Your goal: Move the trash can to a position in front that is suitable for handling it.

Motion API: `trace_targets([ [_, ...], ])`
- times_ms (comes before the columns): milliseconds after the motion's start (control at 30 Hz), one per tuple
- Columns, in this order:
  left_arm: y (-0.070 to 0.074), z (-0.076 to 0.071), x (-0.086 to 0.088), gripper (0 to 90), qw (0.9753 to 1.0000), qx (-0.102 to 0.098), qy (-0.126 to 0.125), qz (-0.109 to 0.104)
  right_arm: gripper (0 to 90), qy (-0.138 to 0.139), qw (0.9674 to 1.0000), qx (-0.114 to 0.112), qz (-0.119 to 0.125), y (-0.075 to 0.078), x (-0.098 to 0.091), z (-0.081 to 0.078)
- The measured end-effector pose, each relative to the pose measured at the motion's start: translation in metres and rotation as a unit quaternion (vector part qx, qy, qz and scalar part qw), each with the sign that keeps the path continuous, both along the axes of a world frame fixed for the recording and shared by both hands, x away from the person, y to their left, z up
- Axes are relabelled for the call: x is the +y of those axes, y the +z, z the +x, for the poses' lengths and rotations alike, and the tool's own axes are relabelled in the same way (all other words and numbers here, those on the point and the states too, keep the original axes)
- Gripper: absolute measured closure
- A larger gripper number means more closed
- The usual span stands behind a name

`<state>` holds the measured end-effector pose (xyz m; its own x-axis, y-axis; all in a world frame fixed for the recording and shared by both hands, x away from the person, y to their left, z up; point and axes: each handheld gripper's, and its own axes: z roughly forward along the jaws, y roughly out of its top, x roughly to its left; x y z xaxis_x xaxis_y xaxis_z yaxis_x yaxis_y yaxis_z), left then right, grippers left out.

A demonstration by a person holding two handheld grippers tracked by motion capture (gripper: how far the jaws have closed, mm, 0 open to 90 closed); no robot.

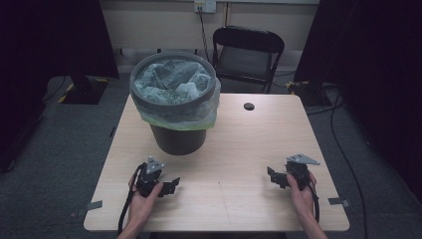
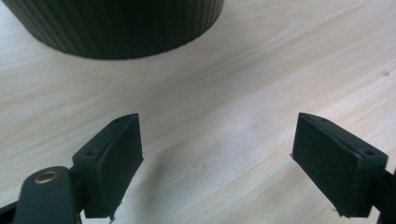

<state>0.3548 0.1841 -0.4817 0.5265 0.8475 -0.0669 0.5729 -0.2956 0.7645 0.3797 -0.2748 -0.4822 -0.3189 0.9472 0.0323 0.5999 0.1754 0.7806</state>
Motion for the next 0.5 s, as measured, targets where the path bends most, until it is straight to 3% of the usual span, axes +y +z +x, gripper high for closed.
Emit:
trace_targets([
  [67, 0.002, 0.001, -0.001, 15.5, 0.9999, -0.007, 0.004, 0.010, 15.4, 0.006, 1.0000, -0.002, 0.001, 0.002, 0.001, 0.001],
  [200, 0.006, 0.002, 0.003, 16.1, 0.9998, -0.014, 0.012, 0.007, 15.3, 0.018, 0.9998, -0.008, 0.001, 0.007, 0.004, 0.002],
  [333, 0.014, 0.006, 0.006, 15.6, 0.9996, -0.003, 0.017, -0.020, 15.5, 0.028, 0.9991, -0.026, 0.018, 0.015, 0.010, 0.009],
  [500, 0.025, 0.013, 0.007, 15.7, 0.9991, -0.023, 0.030, -0.020, 15.5, 0.042, 0.9981, -0.033, 0.031, 0.022, 0.022, 0.017],
])
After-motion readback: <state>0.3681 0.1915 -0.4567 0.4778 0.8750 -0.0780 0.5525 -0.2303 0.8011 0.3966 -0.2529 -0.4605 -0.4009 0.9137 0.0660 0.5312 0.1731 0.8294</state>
